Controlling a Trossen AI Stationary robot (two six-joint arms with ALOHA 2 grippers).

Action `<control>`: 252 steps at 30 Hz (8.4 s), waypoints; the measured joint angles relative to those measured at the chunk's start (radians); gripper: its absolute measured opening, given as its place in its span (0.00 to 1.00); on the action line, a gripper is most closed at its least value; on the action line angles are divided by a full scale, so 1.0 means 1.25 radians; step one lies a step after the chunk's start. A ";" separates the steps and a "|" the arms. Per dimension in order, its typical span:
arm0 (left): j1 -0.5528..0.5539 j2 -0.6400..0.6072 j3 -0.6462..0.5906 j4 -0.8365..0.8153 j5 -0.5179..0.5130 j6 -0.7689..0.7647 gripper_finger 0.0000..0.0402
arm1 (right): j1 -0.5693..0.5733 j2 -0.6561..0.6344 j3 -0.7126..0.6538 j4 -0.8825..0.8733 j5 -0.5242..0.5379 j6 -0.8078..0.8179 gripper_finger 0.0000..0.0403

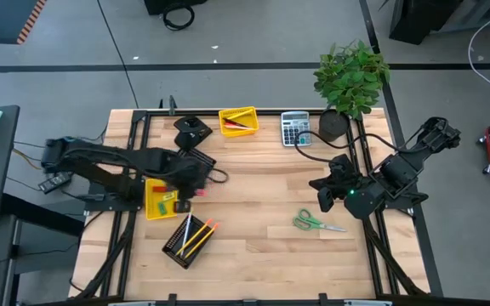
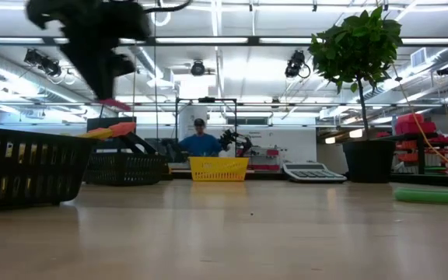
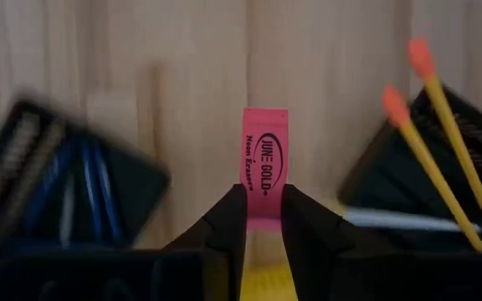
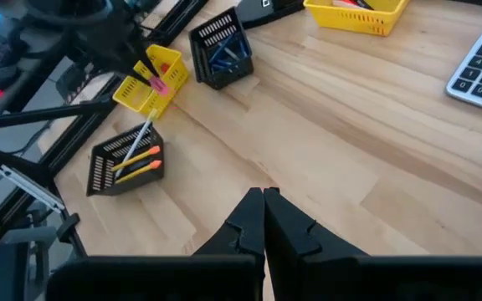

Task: Sort crayons/erasers/pens/pencils in bins
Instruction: Put the pink eraser into the bottom yellow basket, then return to Home Position

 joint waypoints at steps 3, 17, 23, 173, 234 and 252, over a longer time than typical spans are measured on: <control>0.000 -0.107 -0.081 -0.012 0.000 -0.097 0.18 | 0.000 0.000 0.000 0.006 0.008 0.015 0.02; -0.016 -0.354 -0.139 -0.245 -0.053 -0.565 0.19 | -0.058 0.003 0.000 0.009 0.136 0.131 0.02; -0.017 -0.353 -0.140 -0.301 -0.040 -0.739 0.21 | -0.091 0.009 0.000 0.011 0.117 0.143 0.02; 0.101 -1.064 -0.775 0.596 -0.099 0.109 0.06 | -0.348 -0.664 -1.004 0.937 -0.126 -0.819 0.02; 0.101 -1.065 -0.776 0.620 -0.099 0.144 0.07 | -0.351 -0.654 -0.938 0.685 -0.165 -0.719 0.02; 0.101 -1.065 -0.776 0.623 -0.099 0.144 0.07 | -0.352 -0.659 -0.938 0.685 -0.194 -0.726 0.02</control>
